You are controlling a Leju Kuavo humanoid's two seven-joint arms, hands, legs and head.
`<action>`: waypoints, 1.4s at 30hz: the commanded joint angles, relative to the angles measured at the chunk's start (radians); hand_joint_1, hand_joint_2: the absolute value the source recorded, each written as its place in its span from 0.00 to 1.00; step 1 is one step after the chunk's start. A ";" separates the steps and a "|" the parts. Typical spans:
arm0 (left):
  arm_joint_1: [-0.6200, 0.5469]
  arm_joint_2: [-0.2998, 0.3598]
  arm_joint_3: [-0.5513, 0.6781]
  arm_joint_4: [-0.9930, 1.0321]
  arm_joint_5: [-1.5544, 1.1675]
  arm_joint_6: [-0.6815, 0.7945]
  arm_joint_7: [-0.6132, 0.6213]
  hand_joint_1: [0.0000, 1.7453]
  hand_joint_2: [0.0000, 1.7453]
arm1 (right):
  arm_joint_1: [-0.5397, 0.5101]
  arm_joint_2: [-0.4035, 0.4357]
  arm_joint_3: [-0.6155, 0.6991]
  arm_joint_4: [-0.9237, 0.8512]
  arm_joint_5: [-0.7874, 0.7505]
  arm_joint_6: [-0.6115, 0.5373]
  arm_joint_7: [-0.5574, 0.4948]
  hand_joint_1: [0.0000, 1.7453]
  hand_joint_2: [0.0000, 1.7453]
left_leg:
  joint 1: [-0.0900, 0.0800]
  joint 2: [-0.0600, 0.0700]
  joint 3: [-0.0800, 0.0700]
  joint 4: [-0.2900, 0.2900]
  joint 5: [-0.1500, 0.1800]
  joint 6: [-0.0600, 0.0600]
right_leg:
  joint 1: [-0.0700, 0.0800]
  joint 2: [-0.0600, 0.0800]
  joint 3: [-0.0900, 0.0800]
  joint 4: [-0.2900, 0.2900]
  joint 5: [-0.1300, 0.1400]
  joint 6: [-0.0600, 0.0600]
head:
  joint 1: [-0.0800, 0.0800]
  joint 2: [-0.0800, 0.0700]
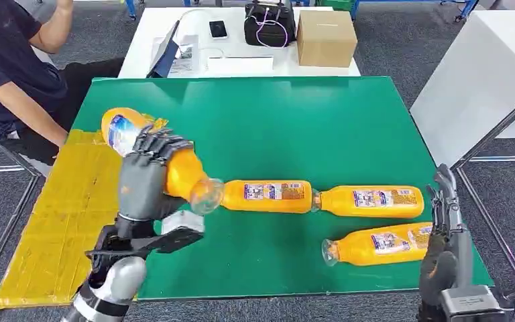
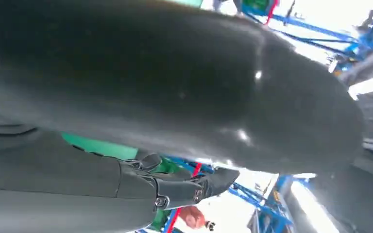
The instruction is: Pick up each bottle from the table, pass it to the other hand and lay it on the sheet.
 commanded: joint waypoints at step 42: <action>-0.216 0.046 -0.088 0.681 -0.227 -0.291 0.177 1.00 1.00 | -0.118 0.101 -0.140 0.146 0.049 0.102 0.085 0.00 0.00 | 0.000 0.000 0.005 0.000 0.003 -0.001 | 0.000 0.000 0.006 0.000 0.000 0.000 | 0.000 0.000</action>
